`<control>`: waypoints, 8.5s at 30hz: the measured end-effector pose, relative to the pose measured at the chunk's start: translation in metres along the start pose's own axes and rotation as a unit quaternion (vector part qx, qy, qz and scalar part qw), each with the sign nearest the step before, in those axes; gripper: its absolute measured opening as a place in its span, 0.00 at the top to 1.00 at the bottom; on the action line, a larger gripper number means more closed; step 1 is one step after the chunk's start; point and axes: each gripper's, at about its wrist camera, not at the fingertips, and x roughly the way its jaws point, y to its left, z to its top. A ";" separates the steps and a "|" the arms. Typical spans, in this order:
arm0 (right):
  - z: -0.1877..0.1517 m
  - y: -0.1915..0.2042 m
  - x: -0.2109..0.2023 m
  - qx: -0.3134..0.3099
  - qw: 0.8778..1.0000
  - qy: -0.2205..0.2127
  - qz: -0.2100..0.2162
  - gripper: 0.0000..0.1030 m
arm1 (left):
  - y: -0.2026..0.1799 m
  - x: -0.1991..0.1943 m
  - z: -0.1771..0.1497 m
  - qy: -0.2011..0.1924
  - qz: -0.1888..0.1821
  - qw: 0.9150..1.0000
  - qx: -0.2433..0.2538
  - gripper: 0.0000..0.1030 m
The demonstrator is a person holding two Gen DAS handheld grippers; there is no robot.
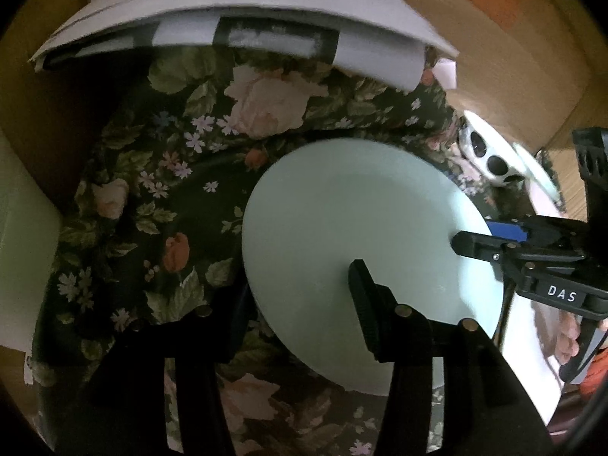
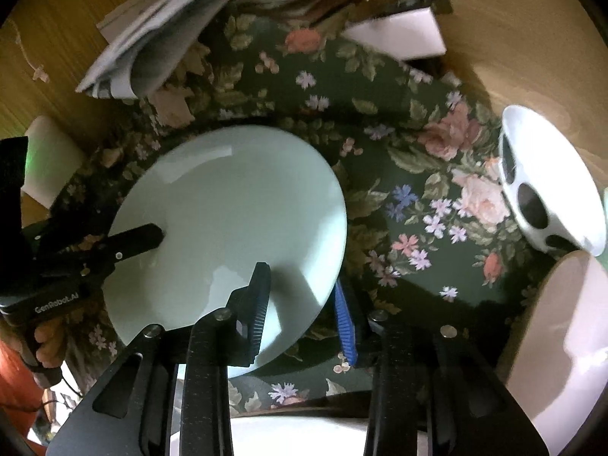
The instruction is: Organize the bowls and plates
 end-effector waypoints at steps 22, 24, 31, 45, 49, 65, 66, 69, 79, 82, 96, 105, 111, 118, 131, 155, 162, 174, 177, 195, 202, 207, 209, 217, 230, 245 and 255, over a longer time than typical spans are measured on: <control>-0.031 -0.013 -0.072 0.023 0.998 -0.055 0.025 0.71 | -0.040 -0.072 -0.018 -0.054 0.007 0.998 0.038 0.52; -0.038 -0.012 -0.080 0.021 0.997 -0.072 0.022 0.71 | -0.044 -0.079 -0.021 -0.059 0.008 0.997 0.042 0.52; -0.054 -0.009 -0.101 0.021 0.995 -0.090 0.020 0.71 | -0.064 -0.098 -0.032 -0.071 0.004 0.996 0.050 0.52; -0.098 -0.012 -0.141 0.024 0.993 -0.118 0.011 0.71 | -0.100 -0.126 -0.063 -0.085 -0.009 0.994 0.070 0.52; -0.114 -0.014 -0.147 0.030 0.992 -0.122 0.006 0.71 | -0.108 -0.128 -0.073 -0.082 -0.013 0.994 0.075 0.52; -0.158 -0.033 -0.147 0.070 0.992 -0.109 0.001 0.71 | -0.134 -0.112 -0.100 -0.054 -0.030 0.994 0.089 0.52; -0.159 -0.035 -0.146 0.072 0.992 -0.108 0.000 0.71 | -0.136 -0.109 -0.100 -0.052 -0.031 0.994 0.089 0.52; -0.164 -0.038 -0.142 0.079 0.991 -0.104 -0.001 0.71 | -0.138 -0.102 -0.102 -0.045 -0.033 0.994 0.090 0.52; -0.178 -0.053 -0.129 0.102 0.991 -0.091 0.001 0.71 | -0.145 -0.077 -0.106 -0.018 -0.040 0.994 0.097 0.52; -0.180 -0.056 -0.127 0.104 0.991 -0.088 0.001 0.71 | -0.145 -0.072 -0.107 -0.014 -0.042 0.994 0.098 0.52; -0.183 -0.064 -0.118 0.114 0.990 -0.079 0.010 0.72 | -0.144 -0.051 -0.104 0.011 -0.040 0.994 0.096 0.53; -0.188 -0.063 -0.127 0.111 0.990 -0.088 -0.012 0.74 | -0.152 -0.049 -0.104 0.010 -0.021 0.992 0.122 0.52; -0.186 -0.066 -0.129 0.116 0.989 -0.087 -0.014 0.75 | -0.152 -0.051 -0.102 0.007 -0.019 0.993 0.118 0.52; -0.185 -0.074 -0.147 0.119 0.986 -0.110 -0.035 0.74 | -0.154 -0.068 -0.087 -0.017 -0.016 0.992 0.121 0.51; -0.162 -0.097 -0.186 0.119 0.974 -0.177 -0.078 0.63 | -0.195 -0.094 -0.041 -0.086 -0.023 0.985 0.145 0.30; -0.132 -0.174 -0.157 0.177 0.965 -0.174 -0.082 0.35 | -0.248 0.013 0.007 -0.017 -0.041 0.984 0.173 0.14; -0.125 -0.184 -0.130 0.186 0.967 -0.154 -0.080 0.35 | -0.244 0.041 0.013 0.006 -0.043 0.987 0.158 0.17; -0.118 -0.191 -0.098 0.206 0.972 -0.112 -0.033 0.70 | -0.241 0.068 0.013 0.054 -0.077 0.984 0.150 0.61; -0.119 -0.190 -0.095 0.209 0.972 -0.107 -0.026 0.76 | -0.246 0.071 0.011 0.061 -0.082 0.982 0.157 0.67; -0.122 -0.179 -0.114 0.205 0.969 -0.131 -0.053 0.80 | -0.265 0.055 0.006 0.037 -0.074 0.979 0.186 0.75; -0.123 -0.165 -0.139 0.198 0.967 -0.154 -0.053 0.80 | -0.265 0.026 0.006 0.009 -0.078 0.979 0.186 0.75; -0.123 -0.148 -0.152 0.188 0.966 -0.166 -0.056 0.80 | -0.256 0.001 0.004 -0.011 -0.078 0.980 0.181 0.75; -0.122 -0.140 -0.156 0.182 0.967 -0.171 -0.056 0.80 | -0.251 -0.010 0.002 -0.017 -0.077 0.981 0.180 0.75; -0.117 -0.105 -0.167 0.163 0.969 -0.179 -0.045 0.80 | -0.228 -0.049 -0.009 -0.042 -0.064 0.983 0.165 0.75; -0.106 -0.036 -0.160 0.116 0.977 -0.182 0.000 0.80 | -0.165 -0.098 -0.038 -0.070 -0.029 0.990 0.123 0.75; -0.089 0.038 -0.122 0.067 0.985 -0.154 0.039 0.80 | -0.081 -0.127 -0.067 -0.071 0.019 0.996 0.058 0.75; -0.081 0.066 -0.094 0.041 0.990 -0.123 0.051 0.80 | -0.039 -0.128 -0.080 -0.060 0.041 0.997 0.028 0.75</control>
